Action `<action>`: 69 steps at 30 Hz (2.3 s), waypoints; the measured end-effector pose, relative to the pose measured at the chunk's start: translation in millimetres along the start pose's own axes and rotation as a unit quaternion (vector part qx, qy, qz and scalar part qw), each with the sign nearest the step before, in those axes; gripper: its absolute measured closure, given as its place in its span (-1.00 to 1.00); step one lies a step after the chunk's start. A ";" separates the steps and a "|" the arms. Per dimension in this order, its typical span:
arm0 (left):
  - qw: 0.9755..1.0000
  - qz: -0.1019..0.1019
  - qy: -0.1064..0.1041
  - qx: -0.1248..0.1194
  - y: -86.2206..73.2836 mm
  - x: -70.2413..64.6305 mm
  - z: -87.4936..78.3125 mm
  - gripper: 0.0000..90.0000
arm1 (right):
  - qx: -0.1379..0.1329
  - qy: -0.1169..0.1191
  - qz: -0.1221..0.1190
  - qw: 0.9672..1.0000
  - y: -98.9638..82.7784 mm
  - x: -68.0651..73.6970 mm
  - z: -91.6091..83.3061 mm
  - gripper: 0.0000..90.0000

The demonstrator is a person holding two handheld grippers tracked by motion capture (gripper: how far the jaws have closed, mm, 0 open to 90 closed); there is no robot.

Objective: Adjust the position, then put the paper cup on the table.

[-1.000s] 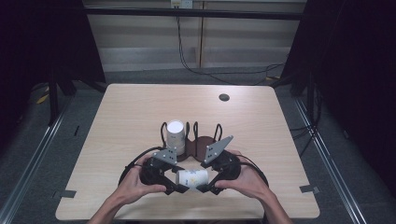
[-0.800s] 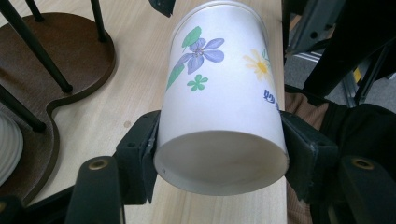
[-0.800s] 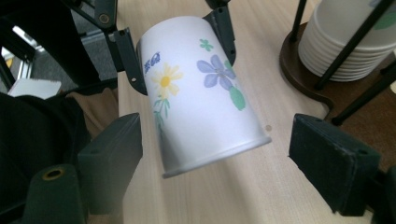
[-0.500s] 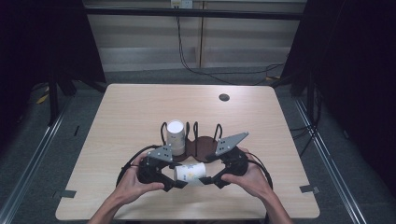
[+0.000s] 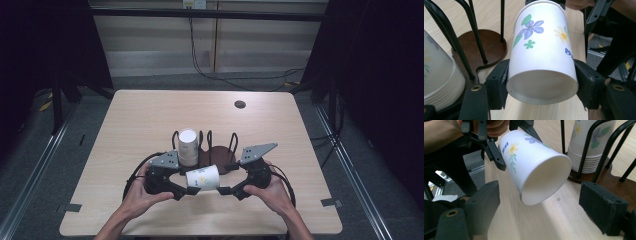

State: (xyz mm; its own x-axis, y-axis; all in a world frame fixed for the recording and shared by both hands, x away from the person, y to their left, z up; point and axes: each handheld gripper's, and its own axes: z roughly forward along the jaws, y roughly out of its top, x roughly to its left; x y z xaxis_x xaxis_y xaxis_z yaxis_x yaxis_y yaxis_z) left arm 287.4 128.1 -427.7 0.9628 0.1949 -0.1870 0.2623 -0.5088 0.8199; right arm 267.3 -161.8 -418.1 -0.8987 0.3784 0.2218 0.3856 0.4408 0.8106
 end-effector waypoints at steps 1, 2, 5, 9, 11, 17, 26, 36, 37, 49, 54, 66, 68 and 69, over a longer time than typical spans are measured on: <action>1.000 0.000 -0.002 -0.003 -0.4 -0.1 0.0 -0.20 | -0.003 0.001 0.001 1.000 -0.1 -0.5 -0.2 -0.63; 1.000 0.003 -0.001 -0.003 -0.8 -0.7 0.4 -0.20 | -0.007 0.000 0.003 1.000 -0.2 -0.9 -0.6 -0.63; 1.000 0.007 -0.002 -0.011 -1.3 -1.3 0.5 -0.20 | -0.017 0.002 0.006 1.000 -0.8 -1.3 -1.6 -0.64; 1.000 0.007 -0.005 -0.023 -0.6 -2.0 0.4 -0.20 | -0.023 0.003 0.011 1.000 -1.8 -0.8 -0.7 -0.64; 1.000 0.010 0.000 -0.029 -0.6 -2.4 -0.2 -0.20 | -0.031 0.003 0.014 0.999 -2.0 -0.9 -0.6 -0.65; 0.999 0.011 -0.002 -0.049 -0.3 -3.9 -2.1 -0.20 | -0.046 0.007 0.019 0.999 -1.9 -0.8 -0.6 -0.66; 0.998 0.015 -0.007 -0.066 2.5 -8.4 -0.4 -0.20 | -0.085 0.020 0.028 0.996 -1.9 -0.5 -2.5 -0.64; 0.996 0.016 -0.015 -0.087 3.9 -8.4 -3.0 -0.20 | -0.116 0.027 0.035 0.992 -3.4 -1.8 -5.4 -0.70; 0.996 0.016 -0.017 -0.090 4.1 -8.5 -2.9 -0.20 | -0.120 0.032 0.036 0.992 -3.3 -2.0 -5.5 -0.70; 0.994 0.022 -0.030 -0.102 6.3 -11.7 -2.2 -0.20 | -0.132 0.056 0.039 0.989 -3.1 -0.6 -0.4 -0.70; 0.994 0.023 -0.039 -0.101 9.2 -12.0 -2.4 -0.20 | -0.140 0.085 0.049 0.985 -3.0 -1.8 1.4 -0.69; 0.994 0.021 -0.050 -0.098 8.5 -11.3 -0.3 -0.21 | -0.145 0.091 0.053 0.984 -4.5 -3.5 3.2 -0.51; 0.994 0.022 -0.048 -0.094 8.8 -10.8 1.4 -0.22 | -0.144 0.090 0.052 0.984 -5.7 -5.1 2.1 -0.48; 0.994 0.020 -0.050 -0.093 9.0 -10.4 1.9 -0.23 | -0.144 0.090 0.052 0.984 -6.0 -5.6 1.8 -0.48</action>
State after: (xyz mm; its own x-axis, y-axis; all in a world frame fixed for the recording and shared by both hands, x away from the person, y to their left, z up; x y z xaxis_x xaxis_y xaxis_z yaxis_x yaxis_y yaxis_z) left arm 279.8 119.9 -419.4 0.9762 0.0878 -0.1982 0.2165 -0.3495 0.9116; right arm 270.4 -165.1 -425.2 -0.8902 0.2474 0.3825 0.4250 0.1488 0.8929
